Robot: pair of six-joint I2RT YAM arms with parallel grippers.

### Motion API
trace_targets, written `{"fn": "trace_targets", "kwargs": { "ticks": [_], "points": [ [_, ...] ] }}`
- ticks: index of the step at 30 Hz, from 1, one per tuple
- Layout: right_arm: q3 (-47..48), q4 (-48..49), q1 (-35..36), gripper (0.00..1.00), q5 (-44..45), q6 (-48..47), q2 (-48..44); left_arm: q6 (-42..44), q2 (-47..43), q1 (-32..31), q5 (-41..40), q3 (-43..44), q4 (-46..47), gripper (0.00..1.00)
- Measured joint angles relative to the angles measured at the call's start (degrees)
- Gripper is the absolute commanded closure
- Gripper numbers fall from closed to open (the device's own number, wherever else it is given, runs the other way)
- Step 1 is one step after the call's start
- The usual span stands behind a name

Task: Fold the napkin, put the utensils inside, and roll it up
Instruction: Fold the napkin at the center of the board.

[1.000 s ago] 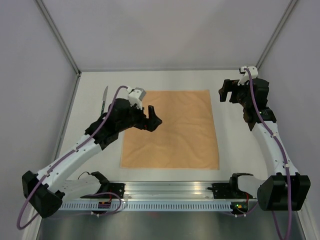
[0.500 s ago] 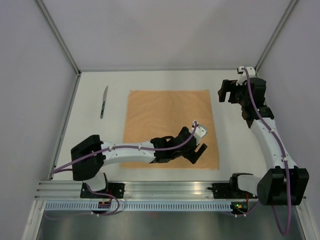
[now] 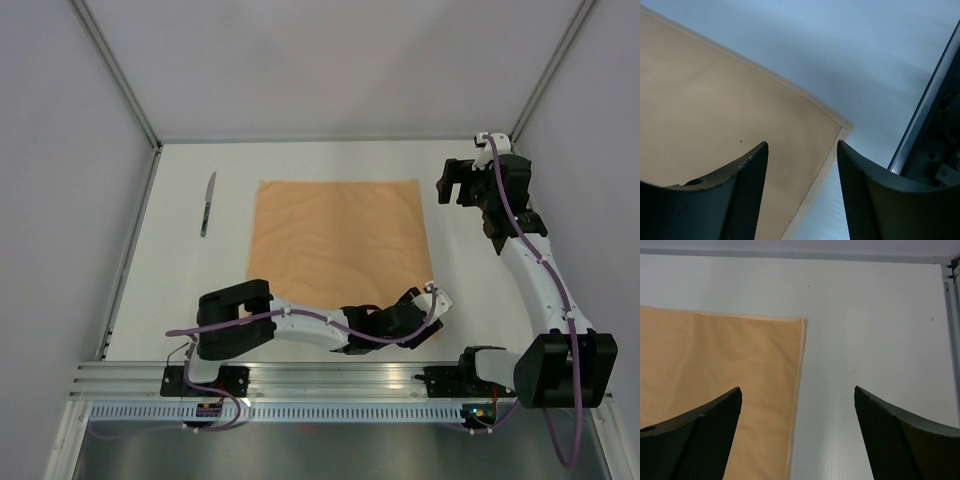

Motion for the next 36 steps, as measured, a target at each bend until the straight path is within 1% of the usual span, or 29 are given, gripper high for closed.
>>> {"fn": "trace_targets", "kwargs": {
  "ticks": [8, 13, 22, 25, 26, 28, 29, 31, 32, 34, 36],
  "points": [
    [0.0, 0.0, 0.0, 0.02, 0.6, -0.1, 0.1, 2.1, 4.9, -0.6, 3.8, 1.1, 6.4, 0.41],
    [0.2, 0.0, 0.0, 0.02, 0.6, -0.1, 0.3, 2.1, 7.0, -1.0, 5.3, 1.6, 8.0, 0.42],
    [0.4, 0.0, 0.0, 0.02, 0.7, -0.4, 0.4, 2.2, 9.4, -1.1, 6.3, 2.2, 9.3, 0.49],
    [0.4, 0.0, 0.0, 0.02, 0.7, -0.4, 0.5, 2.2, 10.4, -1.1, 6.6, 2.3, 9.8, 0.52],
    [0.4, 0.0, 0.0, 0.02, 0.7, -0.4, 0.5, 2.2, 10.7, -1.1, 6.7, 2.3, 9.8, 0.55],
    [0.4, 0.0, 0.0, 0.02, 0.8, -0.4, 0.5, 2.2, 11.1, -1.1, 6.7, 2.4, 10.2, 0.58],
    [0.4, 0.0, 0.0, 0.02, 0.7, -0.4, 0.5, 2.2, 11.2, -1.1, 6.7, 2.4, 10.4, 0.61],
    [0.4, 0.0, 0.0, 0.02, 0.8, -0.5, 0.5, 2.2, 11.3, -1.1, 6.7, 2.4, 10.5, 0.64],
    [0.4, 0.0, 0.0, 0.02, 0.8, -0.5, 0.5, 2.2, 11.3, -1.1, 6.7, 2.4, 10.5, 0.67],
    [0.4, 0.0, 0.0, 0.02, 0.7, -0.5, 0.5, 2.2, 11.3, -1.1, 6.7, 2.4, 10.6, 0.71],
    [0.4, 0.0, 0.0, 0.02, 0.8, -0.5, 0.5, 2.1, 11.3, -1.1, 6.7, 2.4, 10.6, 0.76]
  ]
}}
